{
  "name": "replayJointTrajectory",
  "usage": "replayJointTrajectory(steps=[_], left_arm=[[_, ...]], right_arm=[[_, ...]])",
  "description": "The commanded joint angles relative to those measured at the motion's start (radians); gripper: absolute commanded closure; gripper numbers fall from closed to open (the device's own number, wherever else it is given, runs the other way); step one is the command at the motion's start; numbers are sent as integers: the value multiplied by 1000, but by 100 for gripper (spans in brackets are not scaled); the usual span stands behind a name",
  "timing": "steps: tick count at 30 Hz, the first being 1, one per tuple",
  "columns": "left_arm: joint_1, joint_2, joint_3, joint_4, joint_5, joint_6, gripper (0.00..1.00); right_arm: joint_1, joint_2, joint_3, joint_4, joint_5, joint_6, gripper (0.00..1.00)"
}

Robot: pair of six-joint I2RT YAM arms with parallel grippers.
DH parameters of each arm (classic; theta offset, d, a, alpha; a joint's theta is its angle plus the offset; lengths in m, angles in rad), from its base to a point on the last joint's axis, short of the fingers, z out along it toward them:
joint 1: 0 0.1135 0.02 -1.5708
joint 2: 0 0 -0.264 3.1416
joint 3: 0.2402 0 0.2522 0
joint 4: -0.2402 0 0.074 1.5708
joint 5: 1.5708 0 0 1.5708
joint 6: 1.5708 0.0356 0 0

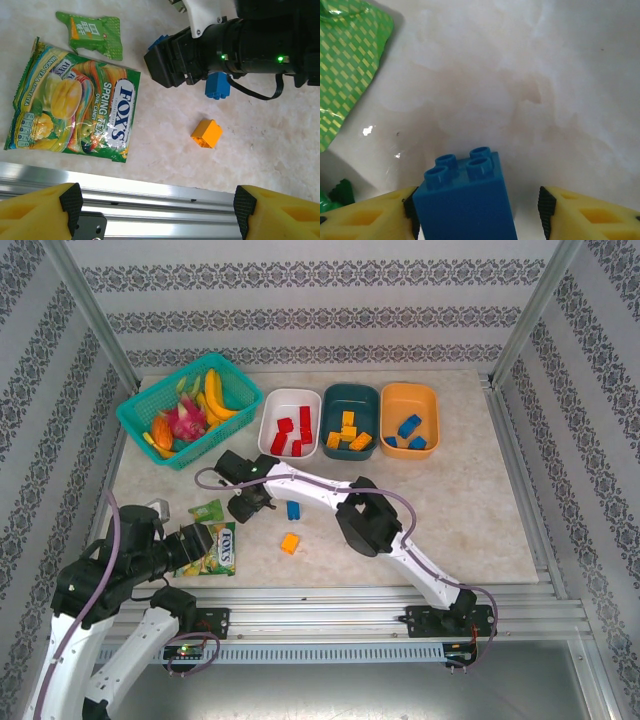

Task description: Sort the legos into containers by color

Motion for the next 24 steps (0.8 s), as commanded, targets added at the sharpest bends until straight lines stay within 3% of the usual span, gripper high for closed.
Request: replayJointTrajectory(steps=[1,6,9,12,17,24], left_arm=[[10,15,29,-46,17,45,19],[10,23,16,-1,50,58,19],[10,42,-8,103,153,60,18],[11,94,-18,229,260,28,19],[10,245,26,454,330,4,19],[-47,610,189,763,385,-65,18]], right_arm=[[10,21,48,-36,27,5,45],[9,-4,50,-35,38,15,66],[3,-70,28,-22,51,29,74],[-21,-171,-19,0,57,49,77],[-116,-345,-125,19,55,74,78],[-396,-590,-377,91,-31,168,78]])
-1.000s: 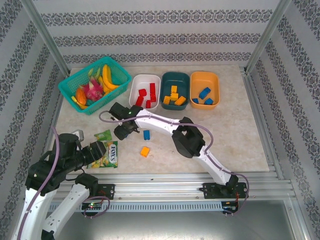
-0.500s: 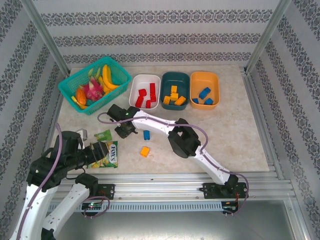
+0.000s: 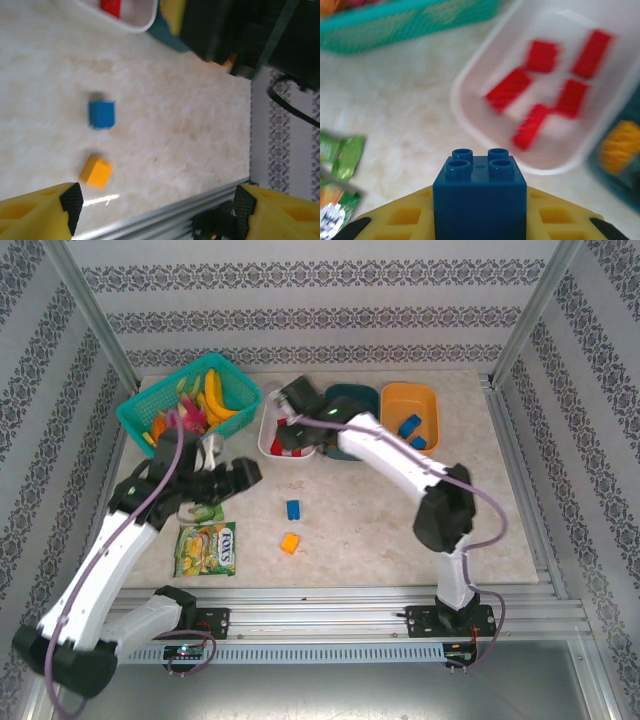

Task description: Sort the legos into containers by color

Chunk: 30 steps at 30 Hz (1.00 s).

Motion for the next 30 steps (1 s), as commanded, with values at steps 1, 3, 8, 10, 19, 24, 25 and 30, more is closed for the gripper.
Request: replayJointTrajectory(steps=[1,3,8,10,19,24,25,30], left_arm=[[-53,127,91,248,36,-44,18],[-92,230,140,302,25,-48,18],[-188,478,284,390,8,-52,18],[-211,572,347,412,5,-55,18],[-235,894,671,384,24,-21,18],[-243,1032,845,336,31,-1,18],[-244,1056,873,327,32,2,18],[-245,1131,962,285,28,11,18]], right_arm=[[-142,-81,-122,25,-46,78,78],[-234,-107,-161,35,-66,98,78],[-445,-72,-174,56,-116,152,78],[-512,-12,-130,51,-135,172,78],[-625,348,242,-28,-172,202,78],[-643,502,432,-101,-177,219,77],[-648,522,451,-106,-184,224,76],[-660,578,498,-131,-209,246,70]])
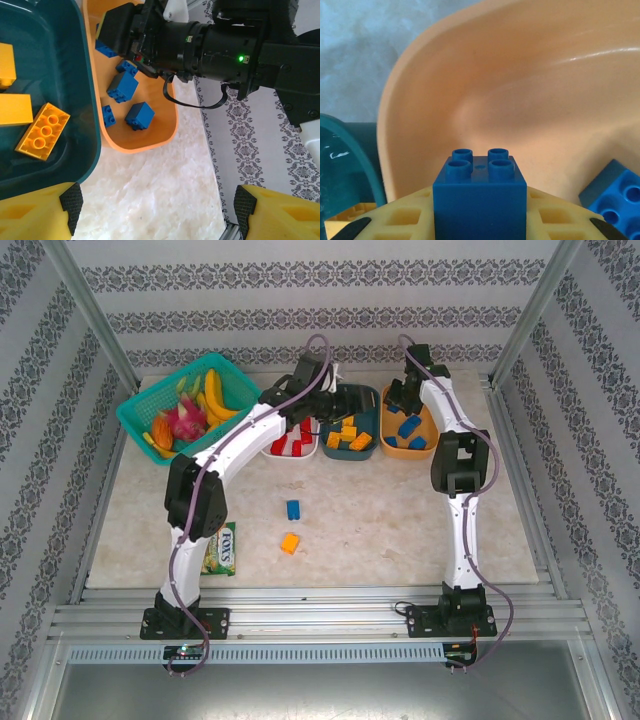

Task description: Sort the legos into containers by color

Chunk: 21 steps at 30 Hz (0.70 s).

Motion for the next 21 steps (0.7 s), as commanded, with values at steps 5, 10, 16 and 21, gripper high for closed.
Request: replayJointTrajectory(steps=[5,10,16,21], left_arm=[[-12,38,74,-96,8,52,19],[-10,-14,50,-163,-13,95,19],[-12,-213,-198,-173,-65,143,19],[-12,-420,-455,-187,-102,173,19]], right_arm=[[-19,7,46,-66,-45,21,58],[-16,-74,35,-67,-46,6,47],[7,-206,14,-79,-39,-9,45],[69,-446,-220,5,-23,-28,46]])
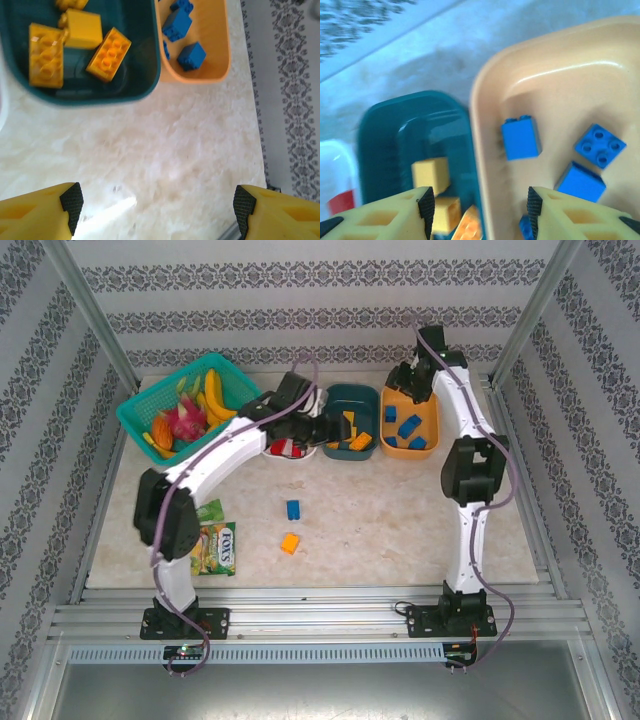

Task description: Sort the legos into containers by color

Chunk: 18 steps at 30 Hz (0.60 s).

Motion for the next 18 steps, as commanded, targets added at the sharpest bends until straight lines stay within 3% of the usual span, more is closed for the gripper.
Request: replayJointTrajectory(steps=[1,10,15,18], left_arm=[[-11,-145,-133,-36,-44,52,19],[-53,-416,-461,-173,-115,140,19],[-132,-470,-594,-248,-186,201,19],[-176,-471,-661,-229,-214,196,19]], right_arm=[[66,-198,-144,58,-1,-23,46],[270,-661,-773,263,-74,5,46],[392,-881,-1127,381,-263,34,41],[490,-973,-1284,371,-313,30,41]])
